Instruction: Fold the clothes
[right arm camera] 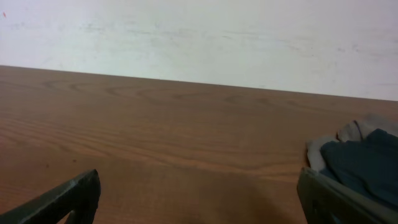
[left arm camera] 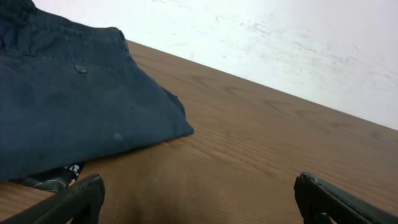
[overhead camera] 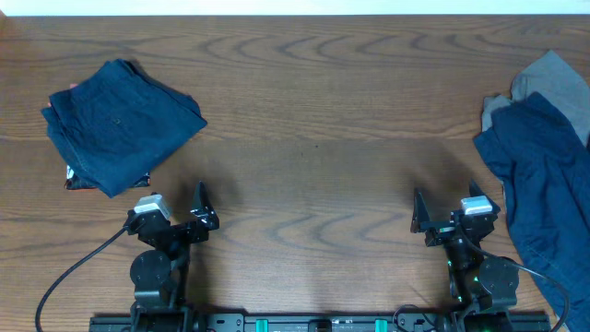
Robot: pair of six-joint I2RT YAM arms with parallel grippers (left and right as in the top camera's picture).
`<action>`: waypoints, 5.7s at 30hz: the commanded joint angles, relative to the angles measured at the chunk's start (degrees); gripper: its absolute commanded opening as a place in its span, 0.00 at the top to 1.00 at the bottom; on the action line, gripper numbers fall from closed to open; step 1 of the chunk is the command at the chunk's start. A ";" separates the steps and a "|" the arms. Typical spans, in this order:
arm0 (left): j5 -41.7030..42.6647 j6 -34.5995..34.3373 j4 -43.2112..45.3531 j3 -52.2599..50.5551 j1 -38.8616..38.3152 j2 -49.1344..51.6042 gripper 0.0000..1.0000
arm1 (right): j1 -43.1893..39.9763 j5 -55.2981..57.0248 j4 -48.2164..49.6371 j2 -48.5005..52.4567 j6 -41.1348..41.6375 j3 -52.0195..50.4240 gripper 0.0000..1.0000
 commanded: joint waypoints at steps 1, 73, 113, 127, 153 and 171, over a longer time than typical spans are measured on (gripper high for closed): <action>-0.48 0.72 -1.09 -1.68 0.09 0.07 0.02 | 0.85 -0.22 -0.24 -0.22 -0.66 -0.07 0.01; -0.26 0.55 -12.20 14.56 0.09 11.32 0.02 | 0.79 7.41 -14.62 18.32 1.33 19.37 0.01; -0.22 1.11 -28.04 40.19 0.09 45.92 0.02 | -17.46 18.05 -8.57 106.55 -3.30 53.72 0.48; -0.22 1.09 -28.02 40.19 0.09 45.92 0.02 | -20.76 19.65 -6.29 107.34 3.23 53.79 0.99; 0.00 1.03 -26.38 40.19 0.09 45.90 0.02 | -5.75 -12.68 -14.51 75.12 6.45 70.16 0.99; 0.00 0.02 -26.56 40.19 0.09 45.92 0.02 | -6.47 17.90 -40.70 101.31 4.22 69.59 0.36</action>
